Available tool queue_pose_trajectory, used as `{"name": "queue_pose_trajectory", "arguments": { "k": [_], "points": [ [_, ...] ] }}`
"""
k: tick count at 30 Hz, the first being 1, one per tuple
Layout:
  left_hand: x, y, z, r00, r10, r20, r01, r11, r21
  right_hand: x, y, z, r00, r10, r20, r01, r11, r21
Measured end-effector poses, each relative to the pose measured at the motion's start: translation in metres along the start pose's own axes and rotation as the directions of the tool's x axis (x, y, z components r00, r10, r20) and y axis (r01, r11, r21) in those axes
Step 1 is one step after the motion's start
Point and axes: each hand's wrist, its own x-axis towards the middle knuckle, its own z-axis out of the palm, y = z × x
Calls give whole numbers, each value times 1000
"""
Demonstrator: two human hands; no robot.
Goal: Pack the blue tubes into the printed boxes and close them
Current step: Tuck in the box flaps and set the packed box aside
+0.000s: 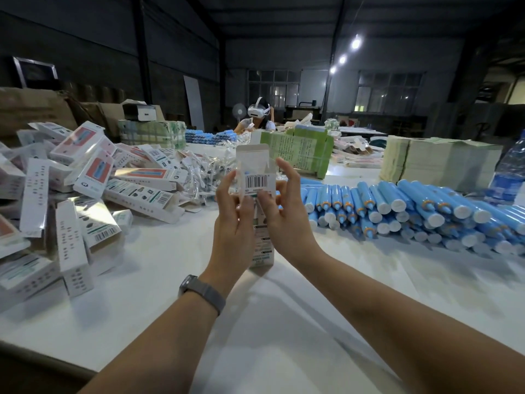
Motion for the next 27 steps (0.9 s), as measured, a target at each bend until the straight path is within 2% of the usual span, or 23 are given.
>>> {"name": "queue_pose_trajectory", "arguments": {
  "k": [4,17,27],
  "points": [
    [0,3,-3,997,70,18,-71,995,70,-1,2,-2,1000,2,-5,-2,999,37],
    [4,11,-5,1000,-20,19,19,999,39,1,2,-4,999,29,40,-31,998,47],
    [5,11,-2,999,48,3,-48,991,126,-3,1,-8,999,-1,53,-2,998,68]
  ]
}}
